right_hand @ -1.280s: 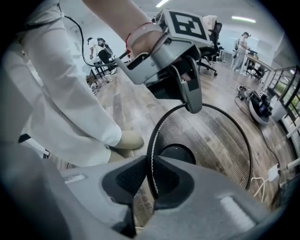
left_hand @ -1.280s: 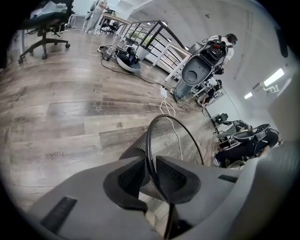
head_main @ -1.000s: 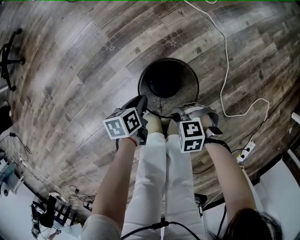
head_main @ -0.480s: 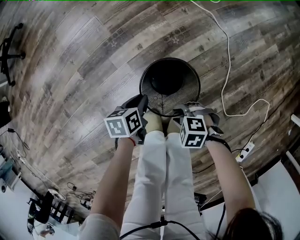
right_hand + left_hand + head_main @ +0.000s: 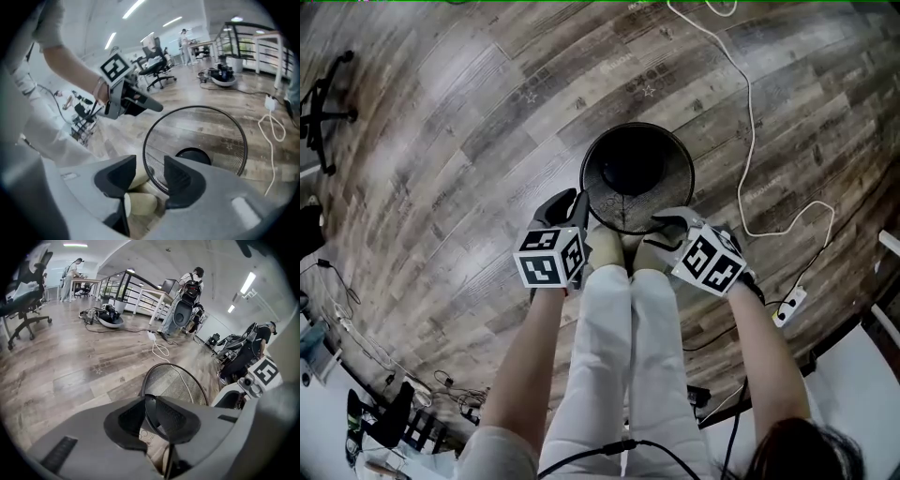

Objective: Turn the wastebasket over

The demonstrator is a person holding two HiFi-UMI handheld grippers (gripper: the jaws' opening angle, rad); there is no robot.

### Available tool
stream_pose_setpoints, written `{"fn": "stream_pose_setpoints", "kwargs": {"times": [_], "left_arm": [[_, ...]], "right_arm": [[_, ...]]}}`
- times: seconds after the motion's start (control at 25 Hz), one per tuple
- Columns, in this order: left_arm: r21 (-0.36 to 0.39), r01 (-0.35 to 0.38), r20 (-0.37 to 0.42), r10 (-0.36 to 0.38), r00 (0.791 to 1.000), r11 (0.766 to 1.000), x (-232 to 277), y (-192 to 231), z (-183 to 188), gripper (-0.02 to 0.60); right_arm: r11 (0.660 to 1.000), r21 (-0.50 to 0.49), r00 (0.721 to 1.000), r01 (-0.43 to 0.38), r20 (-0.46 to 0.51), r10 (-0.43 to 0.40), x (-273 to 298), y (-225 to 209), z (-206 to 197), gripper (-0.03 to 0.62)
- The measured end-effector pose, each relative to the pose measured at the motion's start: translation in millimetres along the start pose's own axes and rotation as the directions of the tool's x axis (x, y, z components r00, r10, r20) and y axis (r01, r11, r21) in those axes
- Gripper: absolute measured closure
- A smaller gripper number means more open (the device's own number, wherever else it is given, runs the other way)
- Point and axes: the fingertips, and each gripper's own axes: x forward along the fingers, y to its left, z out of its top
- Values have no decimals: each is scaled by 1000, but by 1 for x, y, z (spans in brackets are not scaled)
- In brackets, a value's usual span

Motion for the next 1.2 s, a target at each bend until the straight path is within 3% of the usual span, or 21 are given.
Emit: {"fn": "stream_pose_setpoints", "kwargs": {"times": [0.08,0.2,0.32,0.44,0.6,0.8,1.0,1.2], "left_arm": [[8,3,7,-3,1000,1000,-6,-5,5,514],[31,32,43,-33,999,999,-19,-17,15,514],[78,72,73,-78,994,994,-34,-34,27,514],[126,115,100,-128,987,985,-48,-54,40,518],[180,148,147,-175,973,972,-72,-78,58,573],[252,173,222,-230,947,952,-112,-109,88,583],[360,184,270,-292,918,914,-153,-145,118,583],[377,182,324,-313,893,908,-193,-166,147,583]], "right_arm": [[994,107,994,30,105,-42,-16,-9,13,412],[974,208,972,88,196,-130,-42,-21,24,534],[955,273,954,114,239,-182,-64,-22,32,584],[939,317,933,131,281,-225,-85,-22,41,591],[912,382,879,148,372,-298,-121,-16,63,592],[898,396,824,192,432,-367,-167,-5,92,592],[892,383,770,239,485,-415,-215,5,120,592],[884,364,718,292,528,-454,-260,19,150,592]]}}
